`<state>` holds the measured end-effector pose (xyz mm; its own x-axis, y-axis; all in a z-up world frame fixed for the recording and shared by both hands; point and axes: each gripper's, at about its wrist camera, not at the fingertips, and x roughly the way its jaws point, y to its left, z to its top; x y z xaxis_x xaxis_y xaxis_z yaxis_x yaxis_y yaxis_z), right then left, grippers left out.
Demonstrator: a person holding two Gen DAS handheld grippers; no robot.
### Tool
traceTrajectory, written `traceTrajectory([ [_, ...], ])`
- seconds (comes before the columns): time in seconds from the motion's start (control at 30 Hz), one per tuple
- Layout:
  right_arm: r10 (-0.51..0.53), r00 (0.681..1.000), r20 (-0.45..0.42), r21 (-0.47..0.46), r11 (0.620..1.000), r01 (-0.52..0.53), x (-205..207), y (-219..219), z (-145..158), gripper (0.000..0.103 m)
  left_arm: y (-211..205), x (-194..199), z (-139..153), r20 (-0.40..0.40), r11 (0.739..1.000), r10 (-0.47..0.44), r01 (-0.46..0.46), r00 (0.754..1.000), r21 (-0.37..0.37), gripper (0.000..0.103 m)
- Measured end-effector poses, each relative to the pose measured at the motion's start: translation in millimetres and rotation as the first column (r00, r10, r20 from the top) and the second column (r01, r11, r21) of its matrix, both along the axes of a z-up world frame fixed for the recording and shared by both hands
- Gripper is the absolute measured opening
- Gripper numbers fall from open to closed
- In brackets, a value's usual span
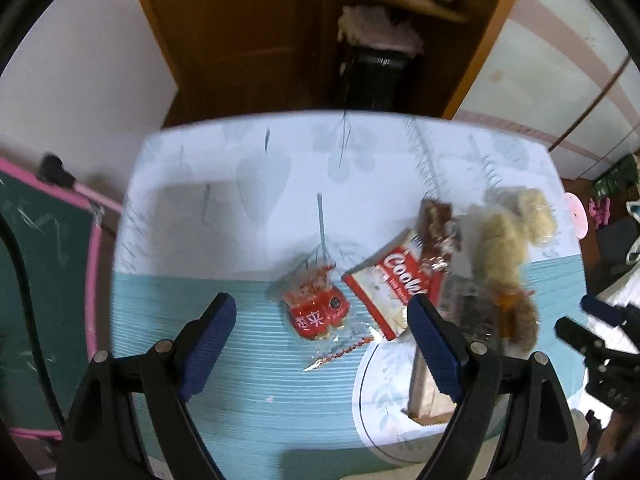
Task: Organize snacks
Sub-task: 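Move both tools back to the remaining snacks on the table, then grasp red snack pack with left tool while right tool grasps nut bag, carry toward tray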
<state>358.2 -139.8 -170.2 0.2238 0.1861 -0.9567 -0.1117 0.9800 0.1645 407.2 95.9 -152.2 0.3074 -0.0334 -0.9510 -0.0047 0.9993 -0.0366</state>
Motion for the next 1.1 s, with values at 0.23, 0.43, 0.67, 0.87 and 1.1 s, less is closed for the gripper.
traceTrajectory([
  [0.23, -0.029, 0.996, -0.08, 0.055, 0.998, 0.034, 6.8, 2.6, -37.2, 0.056, 5.4, 14.2, -45.4, -0.068, 0.997, 0.048, -0.051, 0.997, -0.051, 0.086],
  [0.43, 0.019, 0.998, -0.059, 0.027, 0.999, -0.018, 4.7, 15.2, -40.6, 0.046, 8.7, 17.6, -67.5, -0.124, 0.993, 0.064, -0.076, 0.99, -0.089, 0.064],
  [0.67, 0.039, 0.999, -0.026, 0.016, 0.999, -0.039, 1.1, 17.6, -37.3, 0.038, 9.4, 14.1, -74.2, -0.102, 0.993, 0.074, -0.084, 0.992, -0.088, 0.047],
  [0.87, 0.024, 1.0, -0.017, 0.041, 0.999, -0.023, -0.9, 13.1, -35.7, 0.036, 11.6, 4.6, -67.1, -0.069, 0.994, 0.085, -0.089, 0.994, -0.059, 0.034],
  [1.1, 0.002, 0.999, 0.032, 0.071, 0.997, -0.004, -11.2, 1.1, -14.5, 0.036, 9.4, -12.2, -34.2, -0.008, 0.997, 0.055, -0.055, 0.998, -0.05, 0.034],
])
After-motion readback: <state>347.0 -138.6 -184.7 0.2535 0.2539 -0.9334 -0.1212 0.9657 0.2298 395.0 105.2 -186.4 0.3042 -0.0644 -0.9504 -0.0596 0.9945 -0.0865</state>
